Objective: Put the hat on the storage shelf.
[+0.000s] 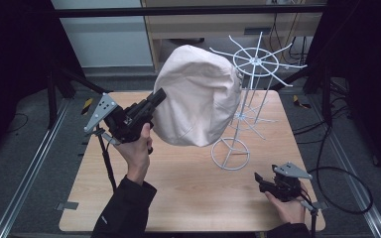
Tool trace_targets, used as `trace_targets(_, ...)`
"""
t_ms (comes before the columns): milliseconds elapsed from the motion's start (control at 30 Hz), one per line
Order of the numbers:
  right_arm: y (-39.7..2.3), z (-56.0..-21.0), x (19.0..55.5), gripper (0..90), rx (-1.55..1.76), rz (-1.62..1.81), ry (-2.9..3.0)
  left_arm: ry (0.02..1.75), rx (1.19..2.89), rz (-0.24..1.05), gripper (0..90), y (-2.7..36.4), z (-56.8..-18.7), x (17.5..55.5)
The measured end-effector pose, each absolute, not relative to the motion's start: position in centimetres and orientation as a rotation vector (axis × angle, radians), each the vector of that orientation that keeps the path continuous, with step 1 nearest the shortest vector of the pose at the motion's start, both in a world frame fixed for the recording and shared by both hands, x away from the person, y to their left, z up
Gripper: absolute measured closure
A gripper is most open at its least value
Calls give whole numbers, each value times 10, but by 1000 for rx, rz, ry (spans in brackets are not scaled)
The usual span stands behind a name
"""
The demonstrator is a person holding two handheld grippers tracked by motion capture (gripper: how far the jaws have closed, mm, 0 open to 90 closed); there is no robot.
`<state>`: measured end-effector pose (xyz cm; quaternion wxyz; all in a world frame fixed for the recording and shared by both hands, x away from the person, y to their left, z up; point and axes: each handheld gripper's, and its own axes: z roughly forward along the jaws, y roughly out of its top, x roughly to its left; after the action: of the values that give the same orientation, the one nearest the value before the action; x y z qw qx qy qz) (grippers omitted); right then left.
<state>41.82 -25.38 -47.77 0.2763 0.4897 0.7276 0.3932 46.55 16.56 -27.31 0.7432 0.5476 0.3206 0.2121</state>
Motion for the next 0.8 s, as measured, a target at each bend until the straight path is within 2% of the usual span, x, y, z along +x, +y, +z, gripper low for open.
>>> trace_targets(800, -254, -478, 419, 286, 1316, 1053, 1956, 724, 1396, 502, 877, 141, -300, 479)
